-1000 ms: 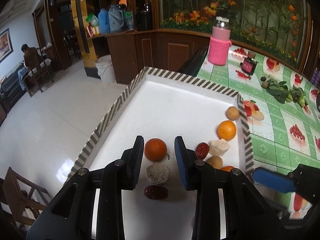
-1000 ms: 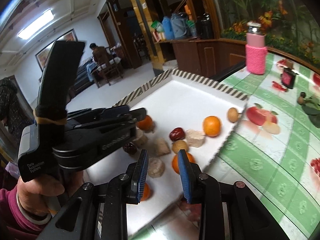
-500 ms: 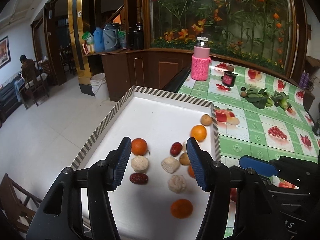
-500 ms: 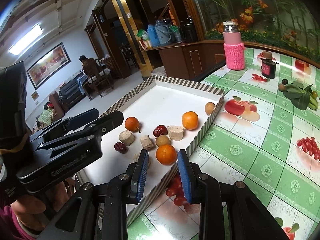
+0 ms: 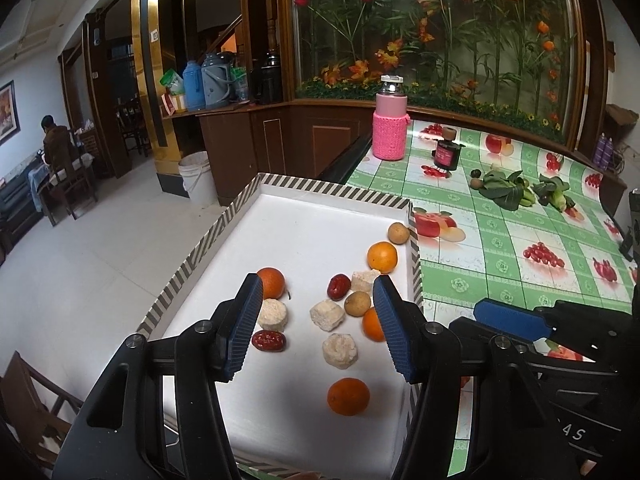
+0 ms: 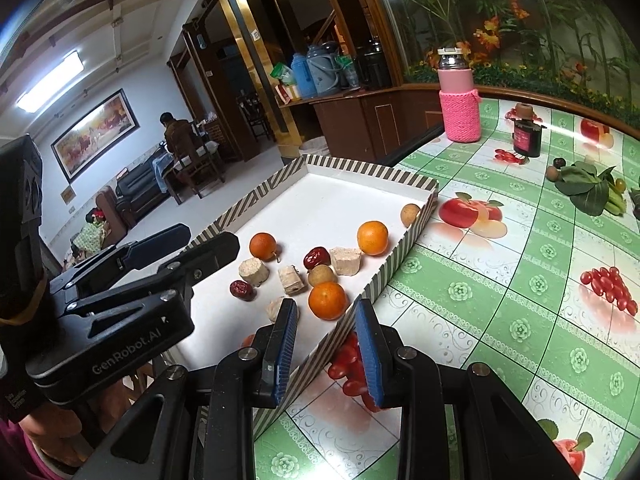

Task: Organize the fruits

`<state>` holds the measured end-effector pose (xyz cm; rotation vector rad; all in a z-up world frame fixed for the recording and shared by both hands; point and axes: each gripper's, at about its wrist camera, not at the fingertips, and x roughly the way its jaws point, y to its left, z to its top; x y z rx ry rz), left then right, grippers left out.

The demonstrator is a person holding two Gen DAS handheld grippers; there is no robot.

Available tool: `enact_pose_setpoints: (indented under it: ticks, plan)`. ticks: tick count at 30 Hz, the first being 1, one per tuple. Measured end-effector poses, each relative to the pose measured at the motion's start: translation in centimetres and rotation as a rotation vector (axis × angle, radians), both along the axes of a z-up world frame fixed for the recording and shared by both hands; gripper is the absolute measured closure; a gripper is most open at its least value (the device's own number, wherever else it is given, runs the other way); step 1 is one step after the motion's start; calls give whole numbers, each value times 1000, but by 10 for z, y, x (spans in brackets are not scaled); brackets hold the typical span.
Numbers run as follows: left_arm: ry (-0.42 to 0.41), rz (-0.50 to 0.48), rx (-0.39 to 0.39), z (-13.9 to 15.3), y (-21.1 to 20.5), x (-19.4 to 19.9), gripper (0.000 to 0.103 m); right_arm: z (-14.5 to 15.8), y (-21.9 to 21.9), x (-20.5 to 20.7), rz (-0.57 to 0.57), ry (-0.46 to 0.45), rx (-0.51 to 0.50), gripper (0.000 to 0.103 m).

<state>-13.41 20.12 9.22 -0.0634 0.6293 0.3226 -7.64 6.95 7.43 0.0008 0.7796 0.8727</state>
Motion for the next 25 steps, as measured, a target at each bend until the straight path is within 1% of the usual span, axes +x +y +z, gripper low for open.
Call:
enact_pose_setpoints:
  ticks: [5, 16, 22, 25]
  plan:
    - [-8, -4, -18, 0, 0, -2, 45, 1, -1, -1, -1, -5, 2, 74]
    - [-11, 1, -20, 0, 1, -3, 45, 0, 2, -1, 6, -5, -3, 74]
    - [-13, 31, 8, -3, 2, -3, 45, 0, 1, 0, 2, 0, -2, 74]
    - [-6, 19, 3, -2, -2, -2, 45, 1, -4, 1, -8, -3, 2, 74]
